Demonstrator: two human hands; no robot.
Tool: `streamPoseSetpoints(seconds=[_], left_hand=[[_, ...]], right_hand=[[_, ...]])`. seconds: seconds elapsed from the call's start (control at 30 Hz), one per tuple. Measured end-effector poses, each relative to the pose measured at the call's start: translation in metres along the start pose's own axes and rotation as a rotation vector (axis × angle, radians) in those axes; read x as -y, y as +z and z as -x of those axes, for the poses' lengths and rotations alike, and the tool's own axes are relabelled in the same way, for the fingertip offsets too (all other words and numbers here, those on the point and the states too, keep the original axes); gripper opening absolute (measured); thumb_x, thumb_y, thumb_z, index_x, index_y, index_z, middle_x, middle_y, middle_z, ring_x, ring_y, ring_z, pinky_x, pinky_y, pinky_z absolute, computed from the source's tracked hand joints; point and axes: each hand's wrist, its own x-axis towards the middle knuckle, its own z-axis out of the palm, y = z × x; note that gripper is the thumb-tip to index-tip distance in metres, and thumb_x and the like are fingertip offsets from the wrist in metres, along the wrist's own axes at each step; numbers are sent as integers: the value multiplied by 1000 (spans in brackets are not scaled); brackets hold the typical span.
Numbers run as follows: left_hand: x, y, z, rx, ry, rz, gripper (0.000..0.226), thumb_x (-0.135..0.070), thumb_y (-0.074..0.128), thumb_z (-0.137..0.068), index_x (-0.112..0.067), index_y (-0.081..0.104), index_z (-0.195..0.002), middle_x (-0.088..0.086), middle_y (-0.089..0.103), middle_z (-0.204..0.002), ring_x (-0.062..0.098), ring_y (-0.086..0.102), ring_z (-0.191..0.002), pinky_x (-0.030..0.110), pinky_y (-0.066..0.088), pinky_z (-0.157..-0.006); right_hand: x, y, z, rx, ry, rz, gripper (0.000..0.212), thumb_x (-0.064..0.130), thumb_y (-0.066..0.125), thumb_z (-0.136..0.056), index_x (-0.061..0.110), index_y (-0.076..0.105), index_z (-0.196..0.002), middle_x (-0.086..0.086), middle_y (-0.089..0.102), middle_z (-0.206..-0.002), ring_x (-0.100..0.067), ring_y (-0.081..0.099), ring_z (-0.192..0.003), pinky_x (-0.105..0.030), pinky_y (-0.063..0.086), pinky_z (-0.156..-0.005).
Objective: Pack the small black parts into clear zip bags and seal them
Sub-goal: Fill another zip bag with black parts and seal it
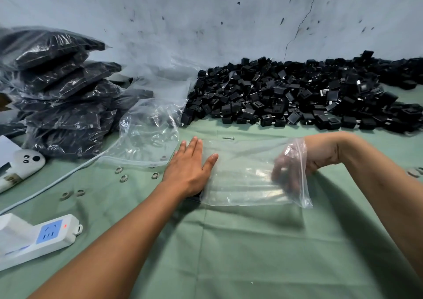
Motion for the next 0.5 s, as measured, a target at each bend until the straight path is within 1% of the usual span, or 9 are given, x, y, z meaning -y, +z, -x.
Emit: streamPoseSetpoints(seconds=[0.03,0.1,0.17,0.23,0.27,0.33,0.4,0.43,0.5], left_hand=[[0,0,0,-3,-2,-1,88,-73,2,-96,-19,-4,-165,-3,-10,-172,20,-9,-159,42,2,-130],[-1,1,0,-9,-3,1,89,-74,1,-95,-20,-4,-164,-3,-10,-172,20,-10,-158,41,1,-130],[0,2,0,-14,-2,4,89,-74,2,-95,-20,-4,-164,-3,-10,-172,19,-10,-158,40,0,-130],[0,2,1,-15,0,9,90,-75,0,-94,-20,-4,-164,-4,-10,-172,19,-10,-158,40,0,-130],[0,2,1,-17,3,12,92,-76,-1,-92,-20,-4,-164,-3,-10,-172,19,-10,-158,40,0,-130],[0,2,1,-19,6,18,94,-76,-3,-89,-20,-3,-165,-3,-9,-172,19,-9,-159,40,1,-130],[0,2,1,-18,4,16,96,-77,-4,-88,-20,-3,-165,-3,-9,-172,19,-9,-159,40,1,-130],[0,2,1,-19,3,16,97,-77,-4,-87,-20,-3,-165,-3,-9,-172,18,-9,-158,40,1,-130],[0,2,1,-24,3,21,99,-78,-6,-85,-20,-3,-165,-4,-8,-172,18,-9,-158,40,1,-130]], right_hand=[[1,-5,3,-89,61,36,22,11,62,-79,8,82,-89,-17,78,-90,-22,77,-76,-26,60,-62],[6,-18,8,-292,241,203,23,1,55,-85,-3,78,-89,-17,77,-79,-23,76,-67,-29,59,-57],[10,-32,4,-646,341,361,25,3,54,-94,-4,76,-86,-12,74,-65,-21,70,-56,-27,55,-54],[17,-40,-12,-1057,190,400,25,11,56,-95,6,76,-79,-5,73,-61,-18,70,-62,-27,51,-59],[24,-39,-23,-1175,50,410,22,13,57,-96,11,75,-83,-3,77,-72,-18,72,-72,-29,53,-64],[36,-34,-46,-1137,-123,535,23,10,58,-99,17,74,-113,-4,75,-114,-22,70,-103,-40,58,-86],[37,-31,-68,-956,-99,722,44,7,60,-99,19,60,-141,-4,58,-142,-28,60,-124,-45,52,-101],[35,-32,-75,-915,-54,781,50,7,62,-98,19,55,-146,-3,51,-146,-30,57,-126,-45,51,-102],[30,-33,-85,-932,-14,834,50,7,67,-95,19,57,-143,-3,47,-141,-33,60,-115,-47,53,-97]])
